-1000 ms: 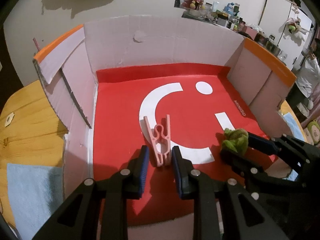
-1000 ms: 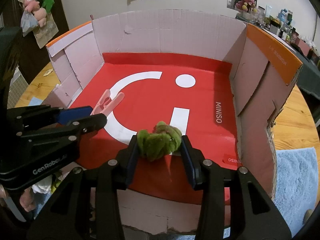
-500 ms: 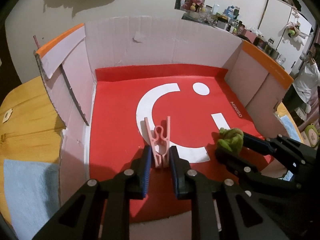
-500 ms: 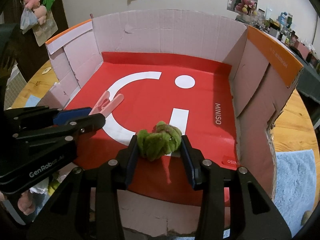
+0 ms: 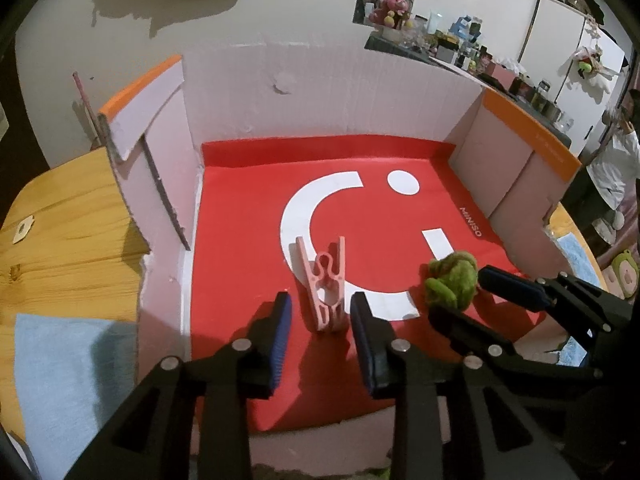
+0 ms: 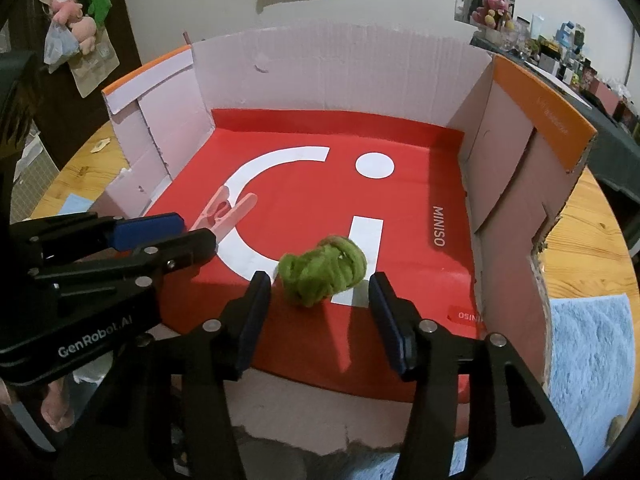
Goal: Organize objects
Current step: 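Open the right gripper to drop the green toy while the left gripper releases the pink clip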
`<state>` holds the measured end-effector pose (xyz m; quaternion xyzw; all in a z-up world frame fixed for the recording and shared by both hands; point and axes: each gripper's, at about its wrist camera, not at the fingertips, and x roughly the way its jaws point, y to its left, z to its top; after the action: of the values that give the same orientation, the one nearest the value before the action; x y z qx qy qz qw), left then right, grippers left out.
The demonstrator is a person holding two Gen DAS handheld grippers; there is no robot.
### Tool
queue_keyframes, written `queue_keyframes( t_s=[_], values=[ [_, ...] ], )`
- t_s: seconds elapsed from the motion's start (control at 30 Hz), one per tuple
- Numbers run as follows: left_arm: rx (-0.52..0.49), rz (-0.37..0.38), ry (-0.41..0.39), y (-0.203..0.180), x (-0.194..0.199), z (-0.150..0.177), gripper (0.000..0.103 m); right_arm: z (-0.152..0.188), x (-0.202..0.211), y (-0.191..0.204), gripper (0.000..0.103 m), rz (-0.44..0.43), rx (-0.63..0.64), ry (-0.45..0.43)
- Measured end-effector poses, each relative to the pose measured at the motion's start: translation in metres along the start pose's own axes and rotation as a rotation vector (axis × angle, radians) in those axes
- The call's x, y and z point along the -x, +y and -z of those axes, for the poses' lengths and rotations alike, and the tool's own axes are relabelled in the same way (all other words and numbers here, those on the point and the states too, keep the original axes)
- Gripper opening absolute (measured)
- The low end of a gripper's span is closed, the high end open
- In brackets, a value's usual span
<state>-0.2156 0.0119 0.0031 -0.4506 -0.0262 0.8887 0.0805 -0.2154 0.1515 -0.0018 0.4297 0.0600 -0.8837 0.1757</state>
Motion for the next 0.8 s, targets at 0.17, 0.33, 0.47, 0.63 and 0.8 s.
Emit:
queue_keyframes(
  t_s=[0.17, 0.33, 0.47, 0.63, 0.8],
  values=[
    [0.008, -0.004, -0.008, 0.002, 0.007, 0.003, 0.04, 0.002, 0.007, 0.001, 0.057, 0.003, -0.004, -0.013],
    [0.005, -0.01, -0.022, 0.002, 0.015, 0.005, 0.046, 0.005, 0.016, 0.004, 0.062, 0.002, -0.005, -0.027],
    [0.0, -0.035, -0.049, 0.002, 0.026, 0.008, 0.06, 0.009, 0.026, 0.004, 0.064, 0.002, -0.006, -0.045],
    [0.009, -0.035, -0.067, 0.005, 0.038, 0.013, 0.064, 0.012, 0.04, 0.005, 0.07, 0.005, -0.002, -0.069],
    [0.02, -0.043, -0.092, 0.008, 0.051, 0.017, 0.071, 0.017, 0.055, 0.009, 0.072, 0.015, 0.011, -0.097]
  ],
)
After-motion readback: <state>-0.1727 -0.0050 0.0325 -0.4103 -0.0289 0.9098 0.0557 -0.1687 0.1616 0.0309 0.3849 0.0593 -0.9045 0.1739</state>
